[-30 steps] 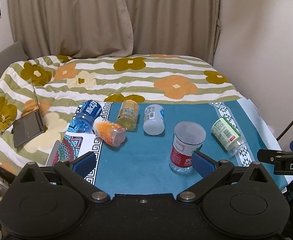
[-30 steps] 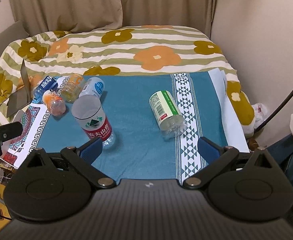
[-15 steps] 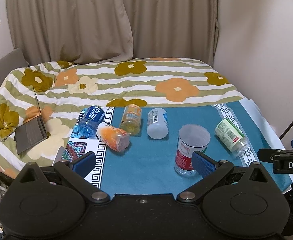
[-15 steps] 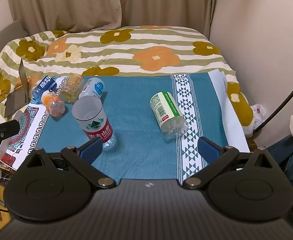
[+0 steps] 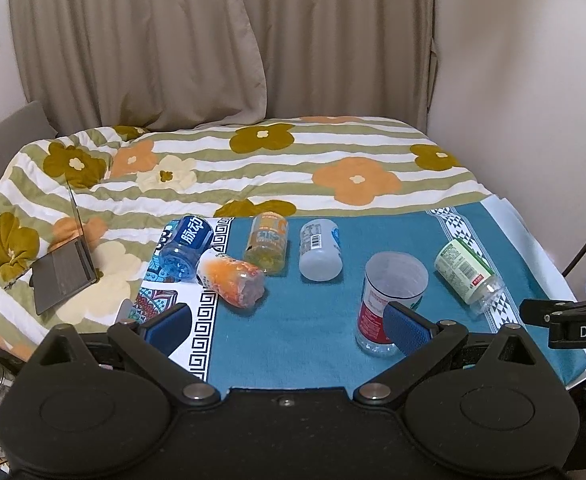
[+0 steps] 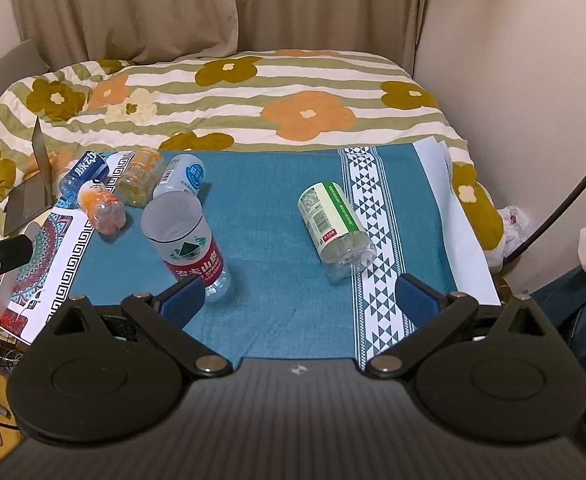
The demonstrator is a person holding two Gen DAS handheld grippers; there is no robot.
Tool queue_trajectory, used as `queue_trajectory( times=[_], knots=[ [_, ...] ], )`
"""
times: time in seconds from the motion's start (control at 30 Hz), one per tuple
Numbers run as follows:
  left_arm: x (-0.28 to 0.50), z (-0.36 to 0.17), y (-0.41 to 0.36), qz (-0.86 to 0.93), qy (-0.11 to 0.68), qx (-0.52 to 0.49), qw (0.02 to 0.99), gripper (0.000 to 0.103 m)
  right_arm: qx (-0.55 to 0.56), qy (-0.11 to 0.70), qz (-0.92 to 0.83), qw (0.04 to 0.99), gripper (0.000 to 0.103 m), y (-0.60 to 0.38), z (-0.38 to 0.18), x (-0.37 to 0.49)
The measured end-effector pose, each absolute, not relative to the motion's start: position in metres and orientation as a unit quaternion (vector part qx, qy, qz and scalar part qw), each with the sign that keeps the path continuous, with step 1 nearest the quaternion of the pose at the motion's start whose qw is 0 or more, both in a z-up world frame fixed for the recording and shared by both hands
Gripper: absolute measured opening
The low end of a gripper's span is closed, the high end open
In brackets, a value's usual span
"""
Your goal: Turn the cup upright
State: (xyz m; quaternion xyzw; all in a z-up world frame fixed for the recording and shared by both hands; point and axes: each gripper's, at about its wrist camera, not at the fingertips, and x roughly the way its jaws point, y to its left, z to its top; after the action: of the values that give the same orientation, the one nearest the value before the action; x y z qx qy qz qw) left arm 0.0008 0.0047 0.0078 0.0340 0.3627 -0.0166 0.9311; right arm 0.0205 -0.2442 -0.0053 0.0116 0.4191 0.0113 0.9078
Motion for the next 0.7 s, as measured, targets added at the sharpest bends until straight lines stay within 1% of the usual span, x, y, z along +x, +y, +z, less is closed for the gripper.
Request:
queue_trajectory(
  times=[0.7],
  knots=[
    [0.0038,0.0074,0.0078,-0.003,0.351,0.037,0.936,0.103,0.013,0.419,0.007,0.908,0.103,-0.243,-0.0048,0.0209]
  ],
)
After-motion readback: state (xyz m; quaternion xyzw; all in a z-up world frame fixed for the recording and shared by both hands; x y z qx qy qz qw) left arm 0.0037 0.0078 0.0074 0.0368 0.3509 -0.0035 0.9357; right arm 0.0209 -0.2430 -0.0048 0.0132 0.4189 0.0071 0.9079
